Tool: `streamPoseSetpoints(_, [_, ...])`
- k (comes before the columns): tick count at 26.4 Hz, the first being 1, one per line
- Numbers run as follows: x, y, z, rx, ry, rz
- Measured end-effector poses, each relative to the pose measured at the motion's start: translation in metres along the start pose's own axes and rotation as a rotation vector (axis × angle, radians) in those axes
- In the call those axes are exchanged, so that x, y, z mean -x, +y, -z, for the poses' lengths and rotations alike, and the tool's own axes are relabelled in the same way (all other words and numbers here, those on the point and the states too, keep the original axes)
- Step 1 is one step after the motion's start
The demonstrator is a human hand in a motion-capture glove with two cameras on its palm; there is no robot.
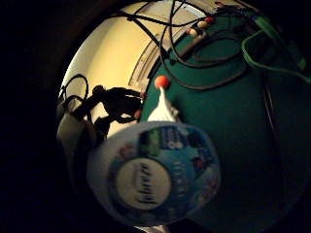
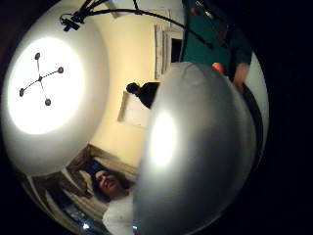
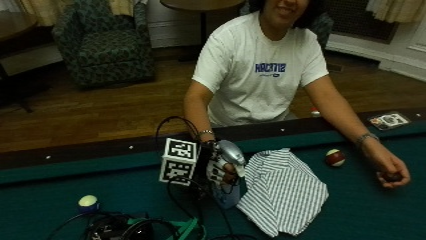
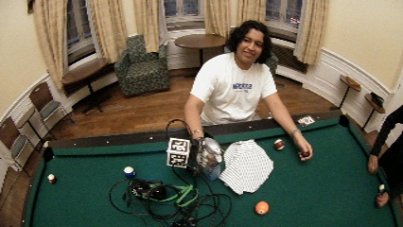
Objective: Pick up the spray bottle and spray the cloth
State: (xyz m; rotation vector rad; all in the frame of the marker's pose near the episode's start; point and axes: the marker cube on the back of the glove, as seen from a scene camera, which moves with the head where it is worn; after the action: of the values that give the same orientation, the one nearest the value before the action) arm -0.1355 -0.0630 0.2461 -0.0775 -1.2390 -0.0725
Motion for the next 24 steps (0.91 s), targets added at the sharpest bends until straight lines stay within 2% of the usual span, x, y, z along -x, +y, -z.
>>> streamPoseSetpoints(5, [0.052, 0.006, 0.007, -0.083, 0.002, 0.126])
streamPoseSetpoints(9, [0.126, 0.006, 0.026, -0.162, -0.001, 0.245])
streamPoseSetpoints(13, [0.194, 0.008, 0.047, -0.112, 0.051, 0.296])
streamPoseSetpoints(16, [0.240, 0.001, 0.057, -0.085, 0.093, 0.276])
streamPoseSetpoints(19, [0.272, 0.000, 0.060, 0.028, 0.187, 0.238])
streamPoseSetpoints(24, [0.281, -0.010, 0.039, 0.124, 0.454, 0.152])
